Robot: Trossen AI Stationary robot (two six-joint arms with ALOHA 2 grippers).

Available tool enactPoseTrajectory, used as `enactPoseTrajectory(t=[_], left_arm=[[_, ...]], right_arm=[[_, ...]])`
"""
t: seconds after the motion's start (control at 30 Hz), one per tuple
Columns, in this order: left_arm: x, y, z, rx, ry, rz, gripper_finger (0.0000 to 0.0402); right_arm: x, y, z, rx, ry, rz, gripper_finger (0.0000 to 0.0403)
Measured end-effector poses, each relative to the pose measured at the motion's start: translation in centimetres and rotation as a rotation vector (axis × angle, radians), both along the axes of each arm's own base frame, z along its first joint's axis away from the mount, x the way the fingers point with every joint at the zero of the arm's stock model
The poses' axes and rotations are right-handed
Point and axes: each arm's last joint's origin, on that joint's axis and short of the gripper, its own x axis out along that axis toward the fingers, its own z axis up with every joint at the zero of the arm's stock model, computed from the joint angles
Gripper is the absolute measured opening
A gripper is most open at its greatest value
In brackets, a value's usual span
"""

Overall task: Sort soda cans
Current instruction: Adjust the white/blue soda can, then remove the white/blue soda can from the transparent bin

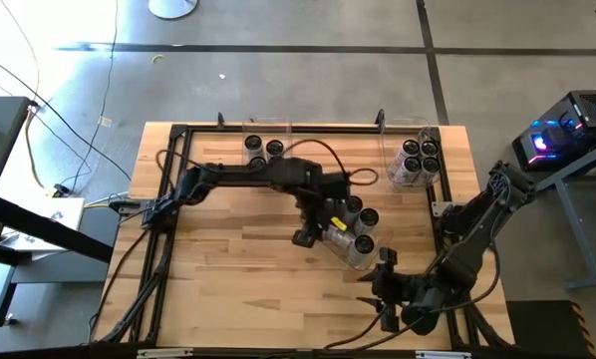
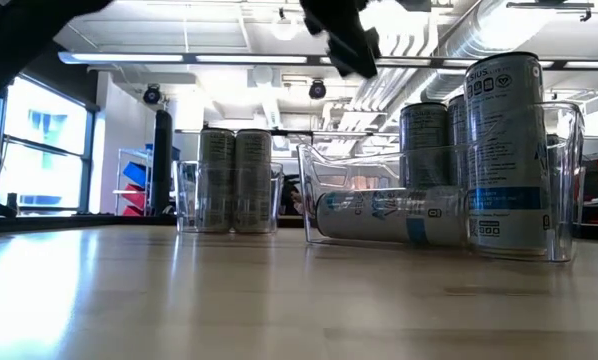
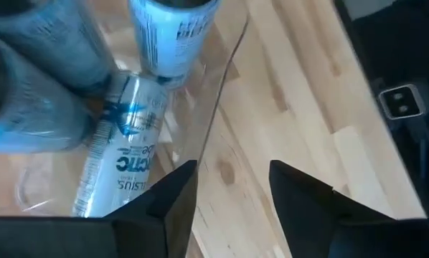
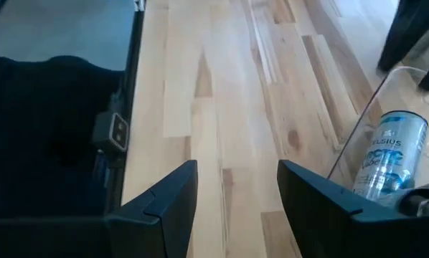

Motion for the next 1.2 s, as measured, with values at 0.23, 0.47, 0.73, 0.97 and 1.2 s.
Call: enactPoseTrajectory(t=[0.23,0.47,0.73,0.97,1.2], left_arm=[[-3.9,-0.3,2.6,0.009,-0.112,0.063,0.0129],[-12.3,-0.7,1.8,0.039,-0.309,0.289,0.0099],[-21.4,-2.6,-1.4,0.040,-0.493,0.550,0.0091],[-24.8,-3.5,-4.7,-0.003,-0.629,0.633,0.0091],[-25.4,-3.7,-6.4,-0.034,-0.650,0.654,0.0091]], right_arm=[[1.3,1.2,-2.8,-0.012,0.037,-0.090,0.0188],[3.4,-0.1,-3.6,-0.037,0.035,-0.171,0.0195],[6.8,-4.6,-2.3,-0.084,0.081,-0.031,0.0268],[8.8,-10.4,-0.1,0.162,0.354,0.084,0.0303],[8.0,-13.1,2.2,0.029,0.474,0.111,0.0303]])
